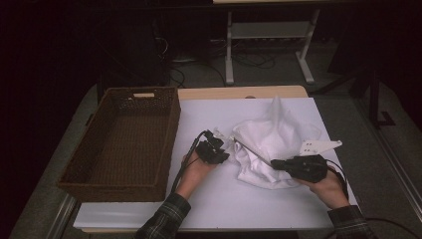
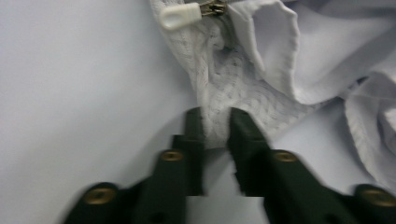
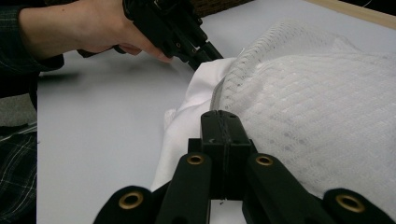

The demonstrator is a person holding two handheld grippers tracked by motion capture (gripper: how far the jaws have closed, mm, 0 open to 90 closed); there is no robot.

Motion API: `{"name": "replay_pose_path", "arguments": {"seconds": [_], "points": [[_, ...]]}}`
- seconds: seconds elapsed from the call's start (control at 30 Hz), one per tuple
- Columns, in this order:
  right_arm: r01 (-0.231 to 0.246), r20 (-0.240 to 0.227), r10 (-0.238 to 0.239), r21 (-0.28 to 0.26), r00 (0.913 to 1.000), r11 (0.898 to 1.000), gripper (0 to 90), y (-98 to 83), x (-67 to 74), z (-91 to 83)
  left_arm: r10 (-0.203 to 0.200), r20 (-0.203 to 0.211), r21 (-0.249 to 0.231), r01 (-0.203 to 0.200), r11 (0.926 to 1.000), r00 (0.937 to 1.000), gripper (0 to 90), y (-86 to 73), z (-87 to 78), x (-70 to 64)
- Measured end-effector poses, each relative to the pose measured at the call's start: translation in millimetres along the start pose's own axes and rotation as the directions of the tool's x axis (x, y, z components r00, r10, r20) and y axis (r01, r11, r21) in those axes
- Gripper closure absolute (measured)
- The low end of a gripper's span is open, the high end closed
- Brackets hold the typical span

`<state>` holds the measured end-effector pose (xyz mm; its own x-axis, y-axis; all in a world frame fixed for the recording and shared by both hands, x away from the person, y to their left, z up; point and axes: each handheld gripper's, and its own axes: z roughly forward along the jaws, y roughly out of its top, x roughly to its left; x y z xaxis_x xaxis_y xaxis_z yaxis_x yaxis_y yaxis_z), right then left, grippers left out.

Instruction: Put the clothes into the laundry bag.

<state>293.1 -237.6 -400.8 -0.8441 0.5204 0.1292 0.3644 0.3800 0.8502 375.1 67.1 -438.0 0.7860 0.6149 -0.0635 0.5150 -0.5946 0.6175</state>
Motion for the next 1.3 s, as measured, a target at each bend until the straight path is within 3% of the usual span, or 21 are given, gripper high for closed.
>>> {"name": "replay_pose_path", "arguments": {"seconds": [0.1, 0.5, 0.67, 0.8, 0.9, 1.0, 1.13, 1.3], "points": [[0.001, 0.000, -0.001, 0.000, 1.0000, 1.000, 90.0, 0.1, 0.1, 0.1, 0.024, 0.000, 0.008, -0.024, 0.9997, 0.9997, 88.7, -3.4, -3.1, -5.6], [-0.007, -0.001, 0.007, -0.013, 1.0000, 1.000, 89.9, -0.9, 1.7, -5.3, 0.038, 0.080, -0.030, -0.036, 0.9989, 0.9961, 89.2, -42.8, -39.8, -44.2], [-0.012, -0.006, 0.011, -0.021, 0.9999, 1.000, 89.9, -2.7, 2.9, -7.4, 0.025, 0.096, -0.027, -0.022, 0.9994, 0.9950, 89.1, -62.5, -49.9, -50.4], [-0.011, -0.007, 0.011, -0.015, 0.9999, 1.000, 88.4, -3.4, 5.4, -4.6, 0.023, 0.098, -0.028, -0.021, 0.9994, 0.9949, 89.0, -65.0, -49.9, -51.5], [-0.015, 0.014, 0.015, -0.015, 0.9998, 1.000, 73.6, -2.2, 9.1, -6.3, 0.043, 0.090, -0.023, -0.041, 0.9989, 0.9950, 88.9, -64.4, -48.2, -52.3], [-0.044, 0.033, 0.045, -0.031, 0.9984, 0.999, 57.2, 2.9, 15.7, -15.5, 0.030, 0.089, -0.018, -0.028, 0.9994, 0.9955, 88.9, -66.6, -45.4, -51.9], [-0.059, 0.018, 0.060, -0.026, 0.9980, 0.998, 51.4, 6.9, 29.9, -22.1, 0.035, 0.091, -0.021, -0.033, 0.9992, 0.9953, 88.9, -67.0, -45.1, -51.8], [-0.042, -0.007, 0.042, 0.002, 0.9991, 0.999, 48.9, 3.2, 44.8, -13.0, 0.032, 0.093, -0.030, -0.029, 0.9991, 0.9951, 88.6, -68.5, -44.8, -51.1]]}}
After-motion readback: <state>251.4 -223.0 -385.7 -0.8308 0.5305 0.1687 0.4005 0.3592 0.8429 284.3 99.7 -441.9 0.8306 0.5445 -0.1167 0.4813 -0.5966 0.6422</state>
